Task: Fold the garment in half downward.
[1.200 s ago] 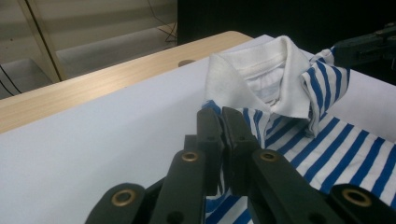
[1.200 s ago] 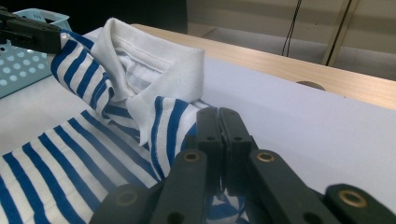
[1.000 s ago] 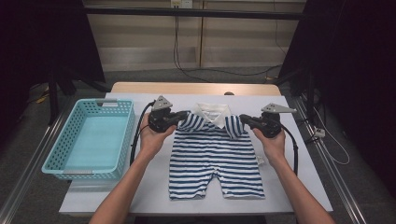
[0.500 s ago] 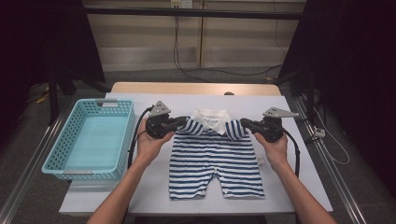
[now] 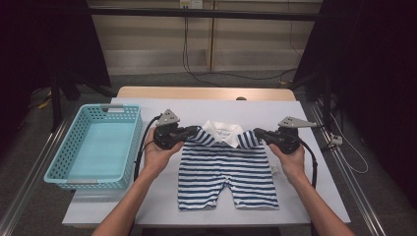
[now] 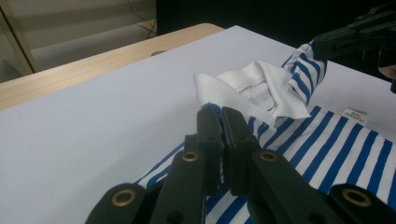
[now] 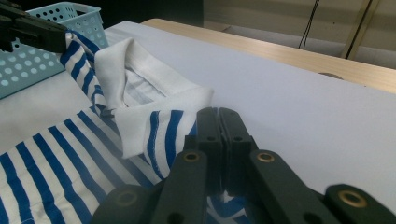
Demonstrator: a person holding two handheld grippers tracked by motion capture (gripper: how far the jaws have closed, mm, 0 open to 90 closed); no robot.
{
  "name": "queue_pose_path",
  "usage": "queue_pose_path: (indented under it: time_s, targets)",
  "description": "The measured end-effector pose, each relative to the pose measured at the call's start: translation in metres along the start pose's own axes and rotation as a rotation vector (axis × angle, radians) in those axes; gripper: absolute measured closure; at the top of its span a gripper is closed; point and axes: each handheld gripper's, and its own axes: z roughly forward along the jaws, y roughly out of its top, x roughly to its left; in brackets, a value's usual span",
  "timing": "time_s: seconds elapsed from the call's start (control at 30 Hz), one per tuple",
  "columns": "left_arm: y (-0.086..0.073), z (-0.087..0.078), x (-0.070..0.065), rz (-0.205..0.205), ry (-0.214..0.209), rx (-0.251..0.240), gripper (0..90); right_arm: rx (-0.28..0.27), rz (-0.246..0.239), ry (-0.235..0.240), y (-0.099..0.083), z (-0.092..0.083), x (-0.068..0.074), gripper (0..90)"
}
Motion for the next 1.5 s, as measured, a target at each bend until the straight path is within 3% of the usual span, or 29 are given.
queue_pose_path:
  time_s: [0.4,0.5,0.7,1.03,1.5]
  targets:
    - [-0.004,-0.006,-0.007,-0.001,-0.011,0.002,87.0,-0.012,-0.005,0.014,-0.003,-0.013,0.004,88.9]
    - [-0.004,-0.006,-0.009,-0.022,-0.025,-0.003,87.0,-0.006,-0.003,0.011,-0.005,-0.016,0.005,88.9]
    - [-0.004,-0.008,-0.015,0.003,-0.030,0.006,87.0,-0.004,-0.007,0.021,-0.007,-0.018,0.007,88.8]
    - [-0.013,-0.012,-0.023,0.009,-0.028,0.022,87.0,-0.011,-0.008,0.034,-0.008,-0.024,0.012,88.9]
    - [-0.019,-0.017,-0.033,0.030,-0.060,0.046,87.1,0.002,-0.016,0.057,-0.019,-0.038,0.021,88.9]
